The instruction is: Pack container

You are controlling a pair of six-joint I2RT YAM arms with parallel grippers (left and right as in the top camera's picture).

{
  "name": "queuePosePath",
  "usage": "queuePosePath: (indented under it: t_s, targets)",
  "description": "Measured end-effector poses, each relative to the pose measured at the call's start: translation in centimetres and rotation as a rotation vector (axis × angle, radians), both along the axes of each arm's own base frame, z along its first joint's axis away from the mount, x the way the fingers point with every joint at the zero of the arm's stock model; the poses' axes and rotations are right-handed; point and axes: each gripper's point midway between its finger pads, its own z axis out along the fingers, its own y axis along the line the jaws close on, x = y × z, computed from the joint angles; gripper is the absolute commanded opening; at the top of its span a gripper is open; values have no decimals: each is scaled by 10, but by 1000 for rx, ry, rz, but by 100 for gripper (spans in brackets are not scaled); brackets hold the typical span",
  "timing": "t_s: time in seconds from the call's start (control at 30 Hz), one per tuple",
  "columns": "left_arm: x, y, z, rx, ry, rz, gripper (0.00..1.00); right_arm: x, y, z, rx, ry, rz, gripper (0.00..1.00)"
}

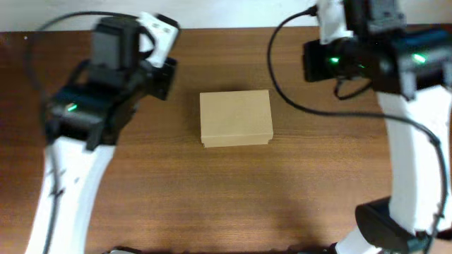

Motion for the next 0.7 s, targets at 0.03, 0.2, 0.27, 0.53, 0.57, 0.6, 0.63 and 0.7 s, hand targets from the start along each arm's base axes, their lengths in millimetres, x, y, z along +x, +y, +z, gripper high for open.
queuePosePath:
  t_s: [0.03,0.2,0.27,0.53,0.57,0.6,0.63,0.7]
  targets:
    - [-3,9,9,3,-20,25,43,-7,-4,7,-4,-17,-6,5]
    - [-19,50,27,31,-60,142,47,-34,-16,17,-21,-41,-25,5]
    - [-28,62,33,47,-82,184,47,-47,-22,10,-39,-22,-35,5]
    - [-107,91,20,64,-184,262,46,-137,-59,-12,-96,-36,-83,9]
    - [-116,93,7,63,-172,269,47,-153,-64,-13,-99,-50,-89,9]
    - [-122,94,-3,63,-155,271,47,-170,-70,-15,-99,-64,-98,9]
    - [-129,95,-27,63,-111,281,47,-182,-75,-17,-103,-67,-112,9]
    - [-135,96,-64,68,-30,292,51,-213,-90,-26,-113,-70,-158,9]
